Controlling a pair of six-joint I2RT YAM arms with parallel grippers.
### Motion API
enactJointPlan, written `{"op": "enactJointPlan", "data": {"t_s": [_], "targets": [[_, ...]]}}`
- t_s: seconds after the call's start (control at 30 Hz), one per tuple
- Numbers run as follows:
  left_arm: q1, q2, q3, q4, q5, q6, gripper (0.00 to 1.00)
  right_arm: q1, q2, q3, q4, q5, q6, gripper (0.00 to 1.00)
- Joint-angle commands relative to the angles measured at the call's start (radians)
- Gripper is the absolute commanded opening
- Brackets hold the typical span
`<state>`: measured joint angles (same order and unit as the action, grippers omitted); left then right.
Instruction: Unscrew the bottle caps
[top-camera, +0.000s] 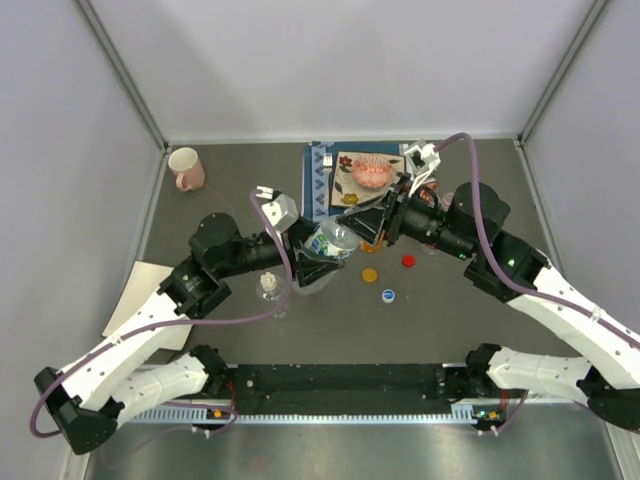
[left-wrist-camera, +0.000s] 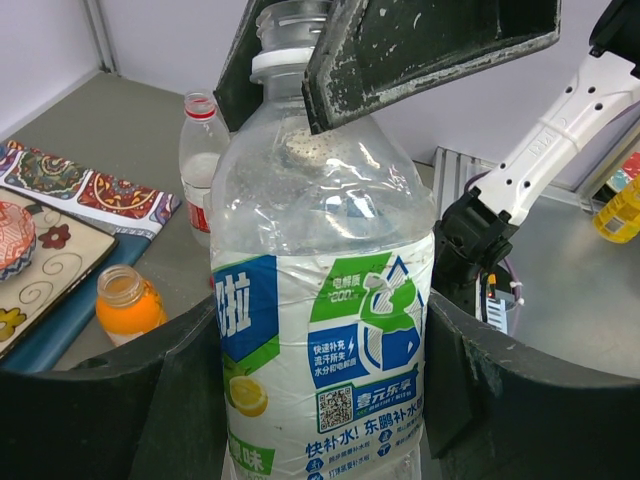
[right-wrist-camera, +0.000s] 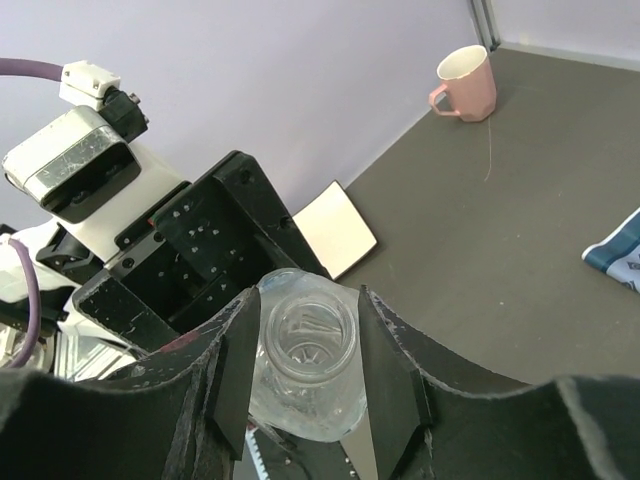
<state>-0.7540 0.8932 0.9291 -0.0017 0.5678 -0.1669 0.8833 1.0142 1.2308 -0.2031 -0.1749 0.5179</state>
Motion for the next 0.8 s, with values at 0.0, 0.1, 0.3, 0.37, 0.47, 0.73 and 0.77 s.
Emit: {"op": "enactJointPlan", "data": {"t_s": [0.0, 0.1, 0.3, 0.37, 0.47, 0.73, 0.77], "targets": [[-0.001, 0.001, 0.028, 0.077, 0.004, -0.006, 0.53, 0.008, -0.019, -0.010, 0.019, -0.009, 0.010, 0.43], [0.001, 0.000, 0.027, 0.077, 0.004, -0.008, 0.53, 0.006, -0.022, -0.014, 0.021, -0.008, 0.010, 0.34], [-0.001, -0.007, 0.027, 0.066, -0.014, -0.008, 0.63, 0.008, -0.031, -0.013, 0.013, -0.009, 0.007, 0.04], [-0.001, -0.014, 0.022, 0.059, -0.039, -0.005, 0.72, 0.008, -0.042, -0.013, -0.004, 0.014, -0.005, 0.00], [-0.001, -0.030, 0.016, 0.046, -0.094, -0.003, 0.89, 0.008, -0.069, -0.004, -0.056, 0.081, -0.039, 0.00], [0.001, -0.057, 0.037, -0.096, -0.255, 0.069, 0.99, 0.008, -0.152, 0.024, -0.186, 0.238, -0.137, 0.00], [-0.001, -0.062, 0.040, -0.107, -0.275, 0.072, 0.99, 0.008, -0.172, 0.021, -0.202, 0.279, -0.154, 0.00]]}}
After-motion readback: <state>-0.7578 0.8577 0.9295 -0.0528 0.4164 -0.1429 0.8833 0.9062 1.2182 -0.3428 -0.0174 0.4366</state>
